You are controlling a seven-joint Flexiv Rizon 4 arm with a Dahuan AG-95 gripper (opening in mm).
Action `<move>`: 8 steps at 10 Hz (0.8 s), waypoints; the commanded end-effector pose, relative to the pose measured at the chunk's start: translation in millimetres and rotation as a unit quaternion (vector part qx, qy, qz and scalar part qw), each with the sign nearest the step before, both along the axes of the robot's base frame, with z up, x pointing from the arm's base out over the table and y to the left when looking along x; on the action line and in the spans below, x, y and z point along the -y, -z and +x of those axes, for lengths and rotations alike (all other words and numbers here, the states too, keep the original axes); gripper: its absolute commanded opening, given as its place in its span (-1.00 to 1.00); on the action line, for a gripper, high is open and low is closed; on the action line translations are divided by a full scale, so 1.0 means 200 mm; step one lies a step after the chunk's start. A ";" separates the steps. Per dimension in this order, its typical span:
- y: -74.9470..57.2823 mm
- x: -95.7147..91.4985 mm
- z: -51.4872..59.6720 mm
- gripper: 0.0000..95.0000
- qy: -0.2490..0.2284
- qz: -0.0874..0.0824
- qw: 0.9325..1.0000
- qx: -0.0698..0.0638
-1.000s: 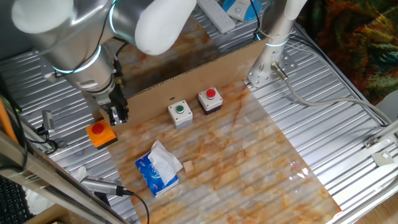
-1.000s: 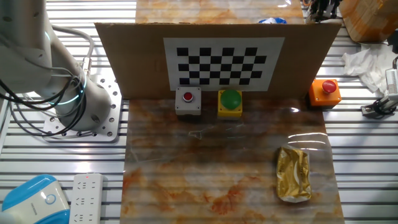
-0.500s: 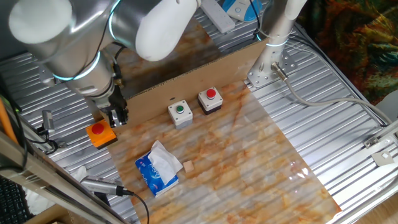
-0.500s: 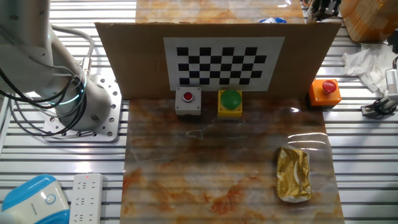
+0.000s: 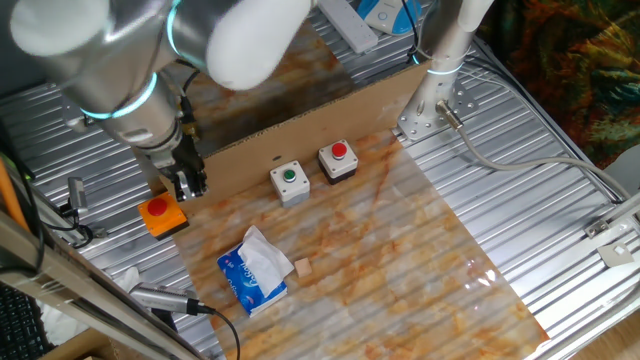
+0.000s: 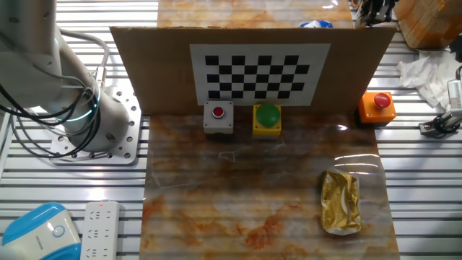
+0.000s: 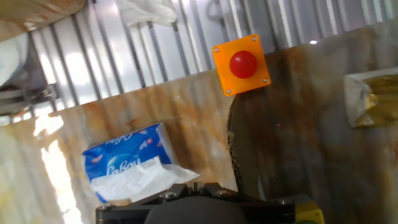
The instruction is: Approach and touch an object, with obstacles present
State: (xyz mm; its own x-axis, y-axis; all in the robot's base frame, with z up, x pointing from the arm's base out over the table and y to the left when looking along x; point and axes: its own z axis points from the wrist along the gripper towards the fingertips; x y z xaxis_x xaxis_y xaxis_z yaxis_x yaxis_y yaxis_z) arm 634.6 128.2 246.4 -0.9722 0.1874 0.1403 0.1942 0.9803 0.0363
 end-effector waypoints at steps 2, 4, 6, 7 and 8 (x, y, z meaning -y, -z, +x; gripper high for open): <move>0.00 0.00 0.00 -1.00 -0.045 0.081 0.995 0.024; 0.00 0.00 0.00 -1.00 -0.057 0.117 0.990 0.044; 0.00 0.00 0.00 -1.00 -0.065 0.124 0.989 0.051; 0.00 0.00 0.00 -1.00 -0.065 0.125 0.989 0.051; 0.00 0.00 0.00 -1.00 -0.061 0.126 0.989 0.050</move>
